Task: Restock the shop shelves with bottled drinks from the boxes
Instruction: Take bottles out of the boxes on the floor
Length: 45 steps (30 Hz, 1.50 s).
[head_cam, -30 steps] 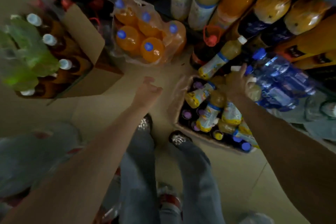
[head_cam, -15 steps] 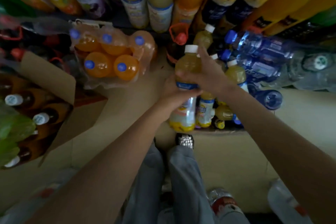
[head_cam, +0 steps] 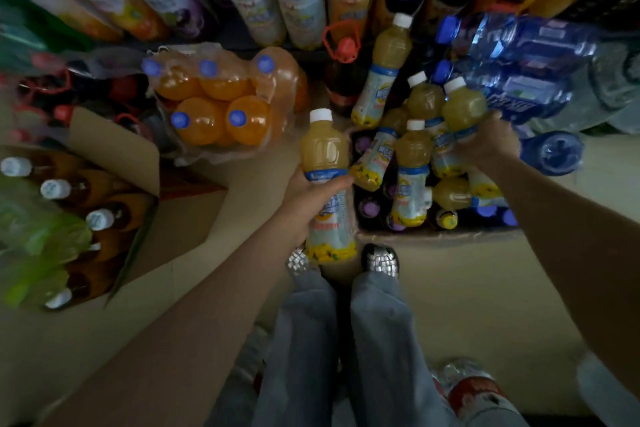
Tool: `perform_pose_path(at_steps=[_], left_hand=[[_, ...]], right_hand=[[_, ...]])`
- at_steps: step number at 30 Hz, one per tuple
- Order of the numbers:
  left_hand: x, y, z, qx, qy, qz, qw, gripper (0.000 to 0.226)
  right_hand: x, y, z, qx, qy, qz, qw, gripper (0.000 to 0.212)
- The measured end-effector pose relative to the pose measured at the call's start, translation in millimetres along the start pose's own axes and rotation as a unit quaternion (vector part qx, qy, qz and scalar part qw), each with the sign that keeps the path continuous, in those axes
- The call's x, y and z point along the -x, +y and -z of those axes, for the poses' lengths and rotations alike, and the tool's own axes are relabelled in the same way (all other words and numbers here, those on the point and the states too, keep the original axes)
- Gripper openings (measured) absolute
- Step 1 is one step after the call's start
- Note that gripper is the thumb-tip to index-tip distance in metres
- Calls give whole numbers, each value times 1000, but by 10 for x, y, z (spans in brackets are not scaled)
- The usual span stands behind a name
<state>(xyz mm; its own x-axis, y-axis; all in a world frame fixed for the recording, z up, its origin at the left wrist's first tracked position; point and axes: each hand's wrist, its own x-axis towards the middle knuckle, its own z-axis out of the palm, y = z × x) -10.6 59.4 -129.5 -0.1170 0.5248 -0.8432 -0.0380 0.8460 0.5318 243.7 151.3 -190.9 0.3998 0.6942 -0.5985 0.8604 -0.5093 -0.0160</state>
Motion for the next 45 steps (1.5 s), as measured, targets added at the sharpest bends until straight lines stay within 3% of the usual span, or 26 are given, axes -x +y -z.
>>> perform_pose_path(at_steps=[4, 7, 10, 14, 17, 22, 27, 30, 32, 39, 45], left_hand=[[485, 365, 45, 18, -6, 0, 1000, 43], [1106, 919, 138, 21, 1, -49, 999, 31], [1821, 1577, 371, 12, 28, -127, 991, 30], [2589, 2403, 901, 6, 31, -237, 971, 49], [3030, 2942, 1428, -5, 57, -326, 944, 56], [3656, 3689, 2491, -17, 127, -448, 885, 65], [4114, 4300, 3558, -44, 230, -524, 819, 70], [4236, 4549, 3969, -91, 295, -549, 777, 68], [4278, 4698, 4203, -83, 309, -557, 766, 71], [4209, 5334, 4672, -4, 314, -567, 761, 62], [3969, 5858, 4783, 42, 300, -562, 769, 58]], right_hand=[[615, -191, 570, -128, -93, 121, 980, 58], [1347, -555, 1343, -163, -95, 215, 958, 53], [2124, -986, 2257, -184, -43, 314, 930, 62], [3028, -1571, 3406, -194, 29, 443, 875, 64], [3610, -2103, 4084, -194, 125, 529, 817, 64], [4422, -3154, 4849, -195, 219, 594, 749, 66], [5039, -4139, 5100, -298, 225, 612, 698, 63], [5134, -4576, 5115, -338, 224, 601, 689, 64], [5134, -4867, 5132, -360, 230, 583, 691, 63], [4964, -5644, 5319, -398, 206, 503, 739, 55], [4866, -5899, 5346, -370, 235, 501, 746, 55]])
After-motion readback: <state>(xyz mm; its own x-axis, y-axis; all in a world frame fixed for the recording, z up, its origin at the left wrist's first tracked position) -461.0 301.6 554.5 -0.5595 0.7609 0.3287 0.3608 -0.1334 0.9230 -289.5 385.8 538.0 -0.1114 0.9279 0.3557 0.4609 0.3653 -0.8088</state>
